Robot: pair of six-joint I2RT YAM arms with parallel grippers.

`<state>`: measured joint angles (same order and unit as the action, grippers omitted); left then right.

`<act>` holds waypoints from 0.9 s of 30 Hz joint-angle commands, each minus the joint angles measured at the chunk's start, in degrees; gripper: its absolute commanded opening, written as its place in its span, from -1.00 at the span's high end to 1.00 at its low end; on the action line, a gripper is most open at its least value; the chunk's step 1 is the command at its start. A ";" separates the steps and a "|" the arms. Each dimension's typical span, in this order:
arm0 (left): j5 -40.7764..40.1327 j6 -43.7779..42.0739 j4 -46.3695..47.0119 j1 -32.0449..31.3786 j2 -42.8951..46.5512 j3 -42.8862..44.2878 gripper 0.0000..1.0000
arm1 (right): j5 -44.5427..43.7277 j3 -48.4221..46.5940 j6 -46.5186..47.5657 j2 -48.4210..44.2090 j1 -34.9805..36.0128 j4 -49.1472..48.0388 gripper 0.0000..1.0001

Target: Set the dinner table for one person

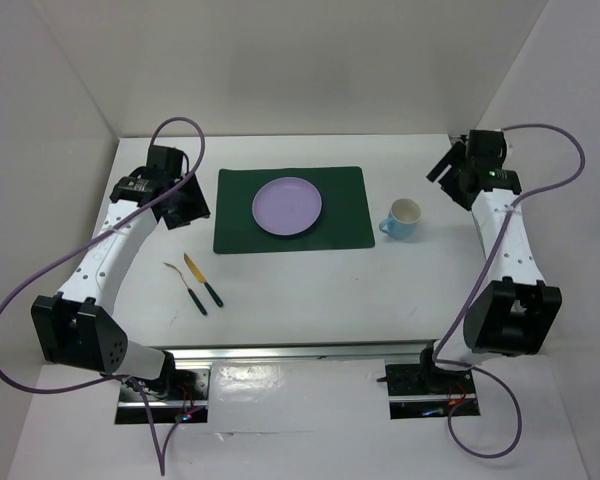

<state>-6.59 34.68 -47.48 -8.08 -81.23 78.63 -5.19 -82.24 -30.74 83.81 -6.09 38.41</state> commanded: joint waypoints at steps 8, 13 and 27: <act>2.02 -0.57 1.60 -0.01 0.20 0.73 -0.26 | 8.79 7.00 1.91 8.03 -2.88 -1.32 -0.66; 2.02 -1.10 1.61 -0.01 -0.33 0.73 -0.26 | 9.41 7.52 1.91 11.81 -2.88 -3.95 -0.63; 3.07 -0.57 2.13 -0.01 -1.56 1.79 -0.26 | 0.04 1.74 2.53 16.74 3.44 -2.47 1.00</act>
<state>-4.67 34.61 -46.94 -8.08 -81.80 78.65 0.67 -75.79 -28.80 99.85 -5.65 36.47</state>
